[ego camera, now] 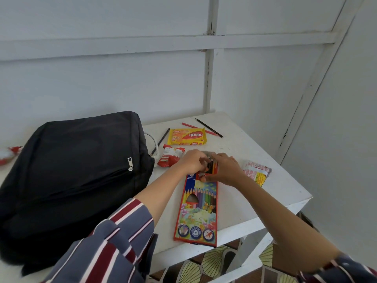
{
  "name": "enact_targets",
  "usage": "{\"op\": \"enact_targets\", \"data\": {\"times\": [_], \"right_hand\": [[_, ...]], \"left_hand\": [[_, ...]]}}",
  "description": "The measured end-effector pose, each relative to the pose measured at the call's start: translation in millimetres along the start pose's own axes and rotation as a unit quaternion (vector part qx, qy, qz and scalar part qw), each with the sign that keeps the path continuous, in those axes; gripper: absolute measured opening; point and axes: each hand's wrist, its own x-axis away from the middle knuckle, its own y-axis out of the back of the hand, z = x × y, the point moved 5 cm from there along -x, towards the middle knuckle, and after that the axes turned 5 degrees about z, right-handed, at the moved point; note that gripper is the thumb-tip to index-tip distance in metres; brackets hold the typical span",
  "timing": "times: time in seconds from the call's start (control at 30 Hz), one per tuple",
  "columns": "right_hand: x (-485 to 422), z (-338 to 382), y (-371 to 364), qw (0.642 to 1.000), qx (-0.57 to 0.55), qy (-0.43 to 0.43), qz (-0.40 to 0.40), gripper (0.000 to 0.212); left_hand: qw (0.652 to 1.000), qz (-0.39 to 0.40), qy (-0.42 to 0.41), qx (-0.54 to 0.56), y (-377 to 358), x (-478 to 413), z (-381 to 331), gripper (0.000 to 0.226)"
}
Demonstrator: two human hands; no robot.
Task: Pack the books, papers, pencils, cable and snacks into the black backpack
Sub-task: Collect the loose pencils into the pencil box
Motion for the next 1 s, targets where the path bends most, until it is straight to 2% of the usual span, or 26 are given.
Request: {"op": "enact_targets", "data": {"times": [0.13,0.33,0.43,0.53,0.63,0.73,0.83,1.0], "right_hand": [[-1.4,-0.5,-0.5,1.0,0.013,-0.004,0.005,0.082],[-5.8,-3.0,-3.1,0.999,0.016,-0.012,0.037,0.081],[-9.8,-2.2,-2.1,0.998,0.013,-0.007,0.068,0.08],[-13.5,1.4,8.7,0.995,-0.043,0.014,0.094,0.07],[-24.1,0.1,32.4,0.997,-0.064,0.012,0.043,0.066],[-47.3,-4.1,52.8,0.997,-0.061,0.003,-0.037,0.049],[-78.1,-5.0,62.3,0.995,-0.062,-0.005,-0.073,0.036],[-127.2,-5.6,65.6,0.994,-0.049,-0.016,-0.1,0.027]], "left_hand": [[1.0,0.028,0.002,-0.011,-5.8,1.7,-0.4,0.04],[0.999,0.03,0.007,0.005,-4.4,1.6,4.2,0.029],[1.0,0.012,0.0,0.02,1.4,0.8,4.4,0.023],[0.997,-0.043,-0.012,0.063,20.2,-0.9,4.6,0.019],[0.99,-0.118,-0.003,0.079,51.5,-4.8,15.7,0.024],[0.982,-0.165,0.03,0.086,79.1,-11.7,38.2,0.028],[0.979,-0.18,0.069,0.069,97.1,-21.0,60.9,0.03],[0.974,-0.184,0.128,0.041,110.1,-41.5,95.8,0.042]]}}
